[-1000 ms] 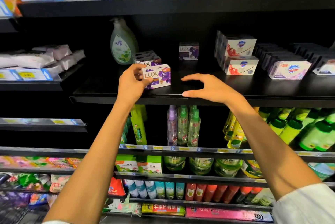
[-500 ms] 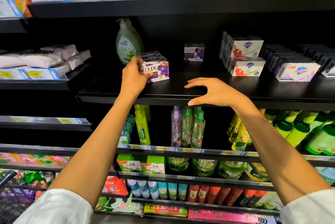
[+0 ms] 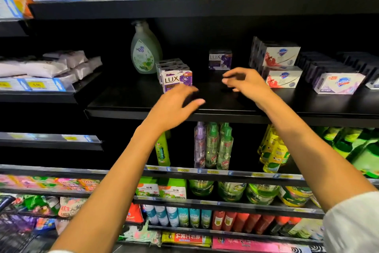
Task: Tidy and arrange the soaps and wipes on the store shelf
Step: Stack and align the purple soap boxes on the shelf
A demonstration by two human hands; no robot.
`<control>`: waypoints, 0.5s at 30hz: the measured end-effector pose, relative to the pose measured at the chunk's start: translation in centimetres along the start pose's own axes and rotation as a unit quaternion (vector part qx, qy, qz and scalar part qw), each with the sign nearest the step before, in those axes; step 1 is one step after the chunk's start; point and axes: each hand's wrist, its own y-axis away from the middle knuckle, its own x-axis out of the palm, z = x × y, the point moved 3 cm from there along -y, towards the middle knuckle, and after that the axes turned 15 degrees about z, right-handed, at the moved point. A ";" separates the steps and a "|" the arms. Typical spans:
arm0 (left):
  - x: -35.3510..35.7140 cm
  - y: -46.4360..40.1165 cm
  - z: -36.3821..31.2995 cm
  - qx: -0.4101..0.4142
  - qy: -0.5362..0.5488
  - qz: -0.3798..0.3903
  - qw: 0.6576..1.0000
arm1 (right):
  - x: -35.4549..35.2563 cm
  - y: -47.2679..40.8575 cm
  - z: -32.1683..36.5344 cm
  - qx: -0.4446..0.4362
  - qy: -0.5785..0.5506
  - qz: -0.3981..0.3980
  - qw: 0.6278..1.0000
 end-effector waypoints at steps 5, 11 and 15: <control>1.4 -1.1 0.1 -0.006 -0.028 0.158 0.987 | -1.4 -4.7 -1.8 0.060 -0.088 -0.067 0.992; 1.6 -0.6 0.1 -0.008 -0.070 0.112 0.991 | -2.7 -11.3 -3.9 0.102 -0.001 -0.139 0.985; 1.7 -0.2 0.3 -0.004 -0.058 0.094 0.994 | -2.2 -13.5 -3.9 0.109 0.044 -0.160 0.980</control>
